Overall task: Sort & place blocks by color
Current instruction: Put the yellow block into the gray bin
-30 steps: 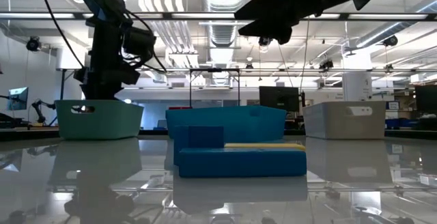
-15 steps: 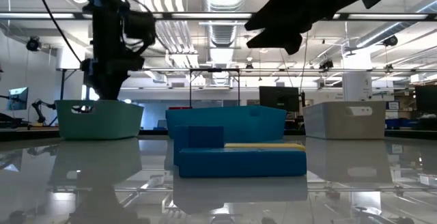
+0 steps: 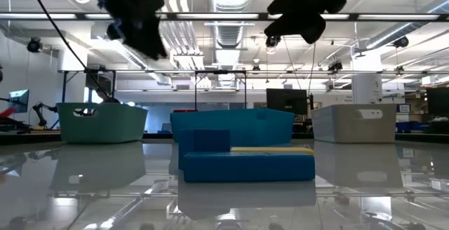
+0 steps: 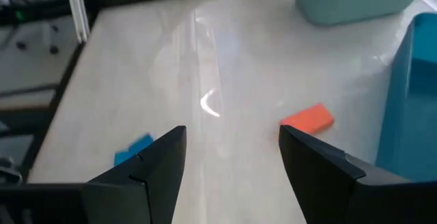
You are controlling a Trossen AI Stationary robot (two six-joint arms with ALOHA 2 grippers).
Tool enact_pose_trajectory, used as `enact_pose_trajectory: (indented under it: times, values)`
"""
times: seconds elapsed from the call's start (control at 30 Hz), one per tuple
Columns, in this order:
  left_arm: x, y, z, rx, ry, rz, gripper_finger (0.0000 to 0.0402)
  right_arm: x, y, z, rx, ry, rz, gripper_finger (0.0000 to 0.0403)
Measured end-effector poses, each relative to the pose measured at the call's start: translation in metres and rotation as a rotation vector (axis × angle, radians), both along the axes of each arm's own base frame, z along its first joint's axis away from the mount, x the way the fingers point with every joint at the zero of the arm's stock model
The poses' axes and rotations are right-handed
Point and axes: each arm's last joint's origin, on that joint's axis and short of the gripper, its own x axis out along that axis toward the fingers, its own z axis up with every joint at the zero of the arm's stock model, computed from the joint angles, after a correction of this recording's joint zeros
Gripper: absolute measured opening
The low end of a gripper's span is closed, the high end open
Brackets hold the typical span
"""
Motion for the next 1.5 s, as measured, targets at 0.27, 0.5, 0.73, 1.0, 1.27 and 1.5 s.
enact_pose_trajectory:
  times: [0.27,0.5,0.73,1.0,1.27,1.5]
  values:
    - [0.009,-0.033,0.020,0.092,-0.182,-0.154,0.0200,0.015,0.034,-0.021,-0.056,0.210,0.066,0.0223]
    - [0.014,-0.041,0.024,0.149,-0.216,-0.229,0.0200,0.033,0.062,-0.041,-0.076,0.488,0.019,0.0223]
    - [0.017,-0.041,0.026,0.209,-0.212,-0.271,0.0200,0.045,0.086,-0.056,-0.102,0.610,-0.008,0.0223]
    - [0.019,-0.042,0.032,0.308,-0.200,-0.336,0.0200,0.051,0.090,-0.062,-0.051,0.619,-0.073,0.0223]
    - [0.021,-0.042,0.028,0.332,-0.177,-0.355,0.0200,0.056,0.090,-0.070,-0.073,0.583,-0.125,0.0224]
    - [0.022,-0.042,0.022,0.340,-0.150,-0.366,0.0200,0.068,0.077,-0.074,-0.112,0.551,-0.113,0.0224]
